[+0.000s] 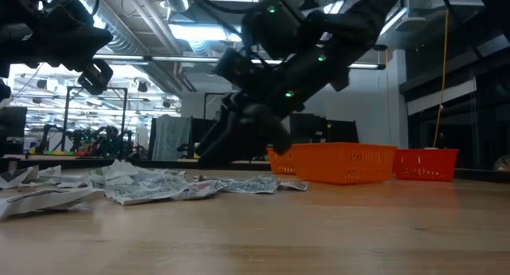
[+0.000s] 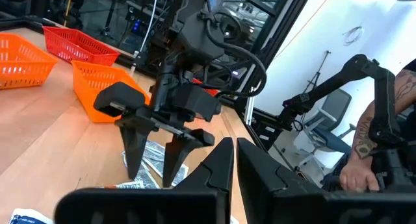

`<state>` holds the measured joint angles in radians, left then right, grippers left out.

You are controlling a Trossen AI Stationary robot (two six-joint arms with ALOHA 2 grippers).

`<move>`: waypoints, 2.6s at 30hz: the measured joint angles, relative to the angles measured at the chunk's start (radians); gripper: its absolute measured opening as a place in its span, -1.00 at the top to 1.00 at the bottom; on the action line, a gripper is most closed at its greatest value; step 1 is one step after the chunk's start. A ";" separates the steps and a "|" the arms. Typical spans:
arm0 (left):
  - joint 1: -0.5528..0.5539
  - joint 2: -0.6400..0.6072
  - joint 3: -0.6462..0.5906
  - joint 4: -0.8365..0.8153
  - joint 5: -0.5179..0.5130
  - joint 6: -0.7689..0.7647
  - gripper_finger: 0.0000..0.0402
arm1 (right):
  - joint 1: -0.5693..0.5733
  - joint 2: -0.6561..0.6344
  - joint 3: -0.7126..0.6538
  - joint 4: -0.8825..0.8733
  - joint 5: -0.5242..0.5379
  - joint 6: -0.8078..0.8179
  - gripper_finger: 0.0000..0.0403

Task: Pick & Place First Aid Supplies
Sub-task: Put the orange ointment pack into the top red bin

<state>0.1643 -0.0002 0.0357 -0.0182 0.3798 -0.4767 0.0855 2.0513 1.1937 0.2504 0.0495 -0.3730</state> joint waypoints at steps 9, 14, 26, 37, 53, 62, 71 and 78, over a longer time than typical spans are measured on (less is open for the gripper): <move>0.000 0.000 0.000 0.000 0.000 0.000 0.92 | -0.014 0.089 0.202 -0.231 0.010 -0.002 -0.08; 0.000 0.000 0.000 0.000 0.000 0.000 0.92 | -0.017 0.091 0.221 -0.341 -0.008 0.033 -0.04; 0.000 0.000 0.000 0.000 0.000 0.000 0.92 | -0.055 0.089 0.222 -0.390 0.060 0.186 -0.03; 0.000 0.000 0.000 0.000 0.000 0.000 0.92 | -0.066 0.089 0.222 -0.410 0.061 0.220 0.22; 0.000 0.000 0.000 0.000 0.000 0.000 0.92 | -0.072 0.079 0.221 -0.437 -0.011 0.272 0.97; 0.000 0.000 0.000 0.000 0.000 0.000 0.92 | -0.086 -0.022 0.217 -0.572 -0.053 0.282 0.99; 0.000 0.000 0.000 0.000 0.000 0.000 0.92 | -0.086 -0.172 0.218 -0.702 -0.070 0.295 0.99; 0.000 0.000 0.000 0.000 0.000 0.000 0.92 | -0.086 -0.316 0.219 -0.804 -0.001 0.340 0.99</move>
<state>0.1643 -0.0002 0.0358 -0.0181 0.3798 -0.4767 -0.0002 1.7357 1.4127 -0.5535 0.0482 -0.0325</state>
